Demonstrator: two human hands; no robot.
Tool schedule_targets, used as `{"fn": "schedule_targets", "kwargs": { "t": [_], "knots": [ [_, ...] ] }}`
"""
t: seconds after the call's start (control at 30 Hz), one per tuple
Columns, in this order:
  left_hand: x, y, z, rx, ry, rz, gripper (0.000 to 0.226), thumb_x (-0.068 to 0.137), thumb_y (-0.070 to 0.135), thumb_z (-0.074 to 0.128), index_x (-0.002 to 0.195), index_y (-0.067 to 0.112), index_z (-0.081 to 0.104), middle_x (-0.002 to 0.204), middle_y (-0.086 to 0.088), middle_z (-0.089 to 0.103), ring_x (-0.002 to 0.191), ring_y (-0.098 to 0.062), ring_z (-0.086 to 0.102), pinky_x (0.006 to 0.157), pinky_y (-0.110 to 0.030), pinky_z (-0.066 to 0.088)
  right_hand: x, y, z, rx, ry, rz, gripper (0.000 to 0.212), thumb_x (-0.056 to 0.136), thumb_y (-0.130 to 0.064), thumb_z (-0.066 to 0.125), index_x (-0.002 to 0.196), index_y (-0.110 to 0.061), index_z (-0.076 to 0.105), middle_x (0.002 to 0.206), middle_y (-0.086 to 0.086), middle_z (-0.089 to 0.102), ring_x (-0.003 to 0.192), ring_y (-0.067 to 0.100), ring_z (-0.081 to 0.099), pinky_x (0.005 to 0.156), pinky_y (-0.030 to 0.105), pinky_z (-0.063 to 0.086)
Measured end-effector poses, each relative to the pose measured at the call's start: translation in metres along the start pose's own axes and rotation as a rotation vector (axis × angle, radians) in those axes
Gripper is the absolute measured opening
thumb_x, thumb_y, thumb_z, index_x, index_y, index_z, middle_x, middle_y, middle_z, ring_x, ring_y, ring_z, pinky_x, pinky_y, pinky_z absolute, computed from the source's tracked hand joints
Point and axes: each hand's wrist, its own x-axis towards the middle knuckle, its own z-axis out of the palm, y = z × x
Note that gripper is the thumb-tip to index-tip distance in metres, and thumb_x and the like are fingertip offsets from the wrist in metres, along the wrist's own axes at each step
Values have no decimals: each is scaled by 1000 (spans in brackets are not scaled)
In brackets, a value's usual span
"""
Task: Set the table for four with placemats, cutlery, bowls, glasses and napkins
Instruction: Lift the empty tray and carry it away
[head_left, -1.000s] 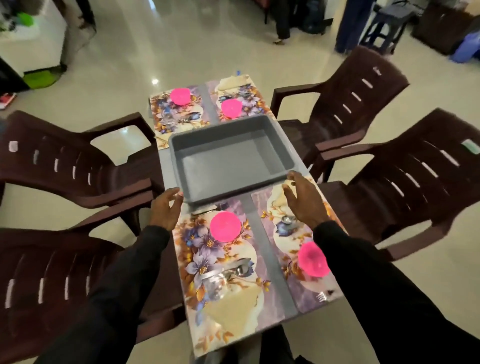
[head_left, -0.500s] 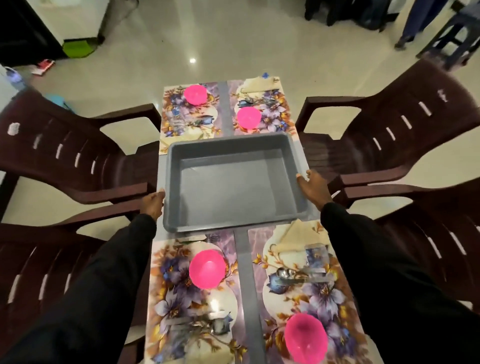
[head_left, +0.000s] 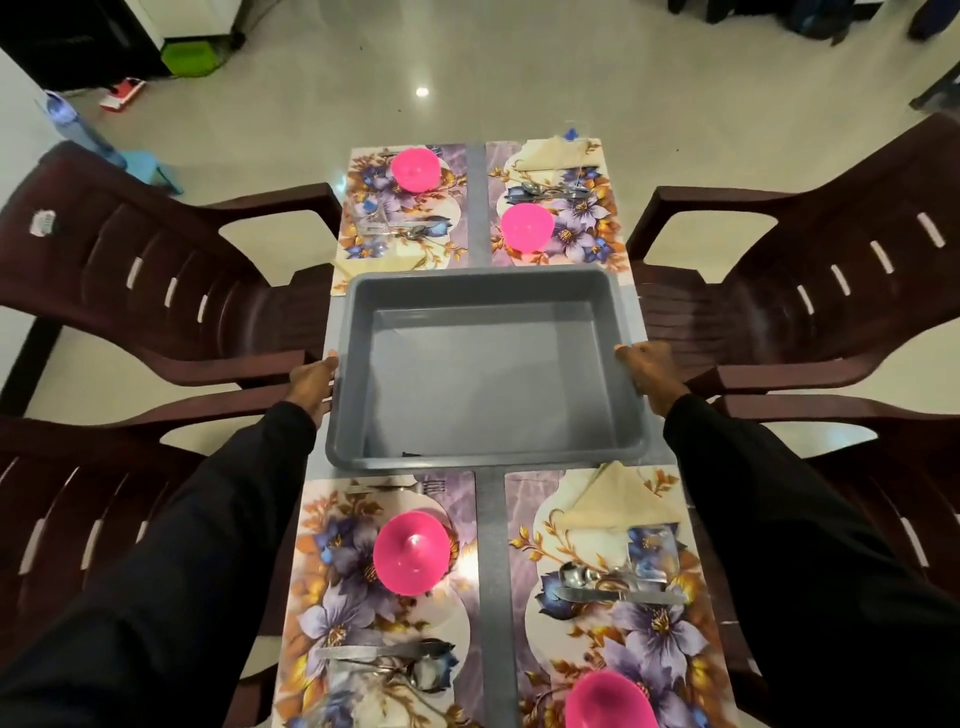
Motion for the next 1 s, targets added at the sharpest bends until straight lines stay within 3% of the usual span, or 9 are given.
{"fn": "schedule_targets", "kwargs": {
  "t": [0.1, 0.17, 0.27, 0.33, 0.47, 0.6, 0.7, 0.87, 1.0],
  "knots": [
    [-7, 0, -6, -16, 30, 14, 30, 100, 32, 61, 114, 6, 67, 110, -5, 71, 101, -24, 66, 88, -38, 53, -6, -5, -3, 1, 9, -7, 36, 87, -12, 63, 58, -10, 42, 60, 7, 36, 59, 21, 37, 50, 29, 27],
    [-17, 0, -13, -38, 62, 33, 25, 99, 32, 63, 101, 7, 69, 101, -5, 71, 93, -23, 66, 81, -35, 57, -13, -11, -2, 5, 13, -27, 32, 85, -13, 64, 59, -7, 44, 62, 9, 37, 60, 22, 38, 52, 31, 28],
    [-42, 4, -30, -82, 83, 61, 25, 100, 32, 61, 89, 11, 67, 84, -2, 67, 77, -18, 62, 62, -27, 53, -23, -22, 3, -4, 23, -64, 28, 69, -31, 64, 64, -6, 52, 65, 11, 42, 61, 23, 42, 55, 37, 32],
    [-63, 5, -46, -122, 104, 93, 26, 102, 33, 58, 94, 10, 67, 83, -1, 67, 76, -17, 61, 65, -28, 51, -35, -32, 9, -9, 14, -85, 34, 65, -39, 63, 67, -6, 55, 65, 14, 48, 61, 26, 48, 57, 37, 36],
    [-114, 3, -95, -238, 145, 79, 27, 105, 35, 52, 95, 13, 65, 87, 0, 67, 77, -16, 61, 61, -27, 52, -78, -72, 27, -10, -46, -166, 39, 80, -31, 63, 81, 8, 61, 75, 17, 60, 69, 29, 58, 63, 35, 43],
    [-173, -24, -165, -307, 299, 118, 15, 100, 24, 62, 89, 13, 64, 96, -2, 66, 84, -17, 60, 63, -29, 48, -126, -112, 62, -6, -134, -266, 27, 75, -33, 64, 67, -8, 58, 69, 13, 62, 65, 26, 59, 62, 35, 43],
    [-232, -58, -219, -377, 356, 148, 25, 103, 33, 59, 89, 12, 62, 94, 0, 64, 87, -14, 60, 76, -32, 48, -177, -137, 89, -25, -217, -337, 26, 75, -32, 64, 64, -9, 57, 68, 13, 61, 62, 27, 57, 59, 33, 41],
    [-335, -137, -305, -476, 490, 152, 31, 100, 40, 61, 105, 10, 66, 111, -4, 66, 107, -24, 59, 100, -40, 47, -270, -156, 138, -77, -348, -450, 35, 87, -22, 67, 59, -13, 48, 62, 6, 52, 59, 23, 49, 58, 31, 35],
    [-432, -209, -351, -543, 666, 137, 25, 99, 33, 62, 100, 9, 66, 103, -8, 65, 95, -27, 60, 91, -40, 49, -349, -152, 178, -142, -486, -553, 27, 86, -25, 67, 66, -7, 61, 69, 9, 59, 63, 24, 54, 59, 31, 40]
  ]
}}
